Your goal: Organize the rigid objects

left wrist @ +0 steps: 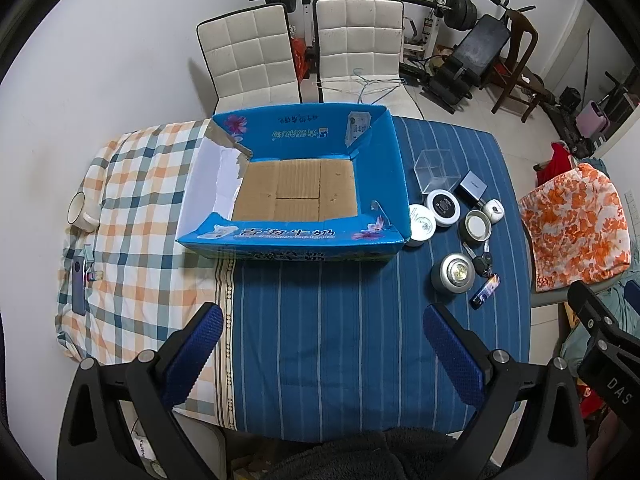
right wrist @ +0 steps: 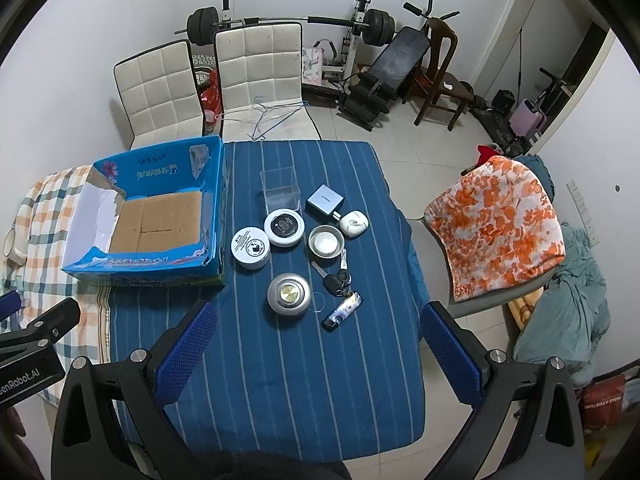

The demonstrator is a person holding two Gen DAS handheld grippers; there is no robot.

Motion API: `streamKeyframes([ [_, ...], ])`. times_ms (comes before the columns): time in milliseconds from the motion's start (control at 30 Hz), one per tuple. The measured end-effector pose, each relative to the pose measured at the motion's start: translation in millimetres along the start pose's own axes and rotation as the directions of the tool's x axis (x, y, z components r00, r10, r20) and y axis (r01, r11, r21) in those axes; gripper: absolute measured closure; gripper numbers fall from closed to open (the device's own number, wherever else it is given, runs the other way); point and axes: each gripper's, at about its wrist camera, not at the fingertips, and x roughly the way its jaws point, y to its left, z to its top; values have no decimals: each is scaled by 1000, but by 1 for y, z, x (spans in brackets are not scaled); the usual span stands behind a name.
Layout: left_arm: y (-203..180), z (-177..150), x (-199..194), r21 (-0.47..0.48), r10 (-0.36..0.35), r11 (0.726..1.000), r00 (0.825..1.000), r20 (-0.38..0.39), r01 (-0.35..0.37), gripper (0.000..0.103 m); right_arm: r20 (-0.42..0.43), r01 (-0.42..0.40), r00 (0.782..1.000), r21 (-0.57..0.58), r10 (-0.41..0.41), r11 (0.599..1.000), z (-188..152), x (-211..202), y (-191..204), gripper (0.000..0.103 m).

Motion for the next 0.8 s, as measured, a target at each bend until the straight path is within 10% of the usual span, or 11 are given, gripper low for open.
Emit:
streamKeyframes([
  [433, -77, 48, 89, 107, -84, 990, 996, -43, 88, 0, -171, -18, 984, 156, 45, 988, 41, 142, -67, 0],
  [800, -182, 19, 226, 217, -129, 958, 955, -269, 190, 0, -351, 7, 934, 193, 62, 981, -2, 284, -120, 3],
])
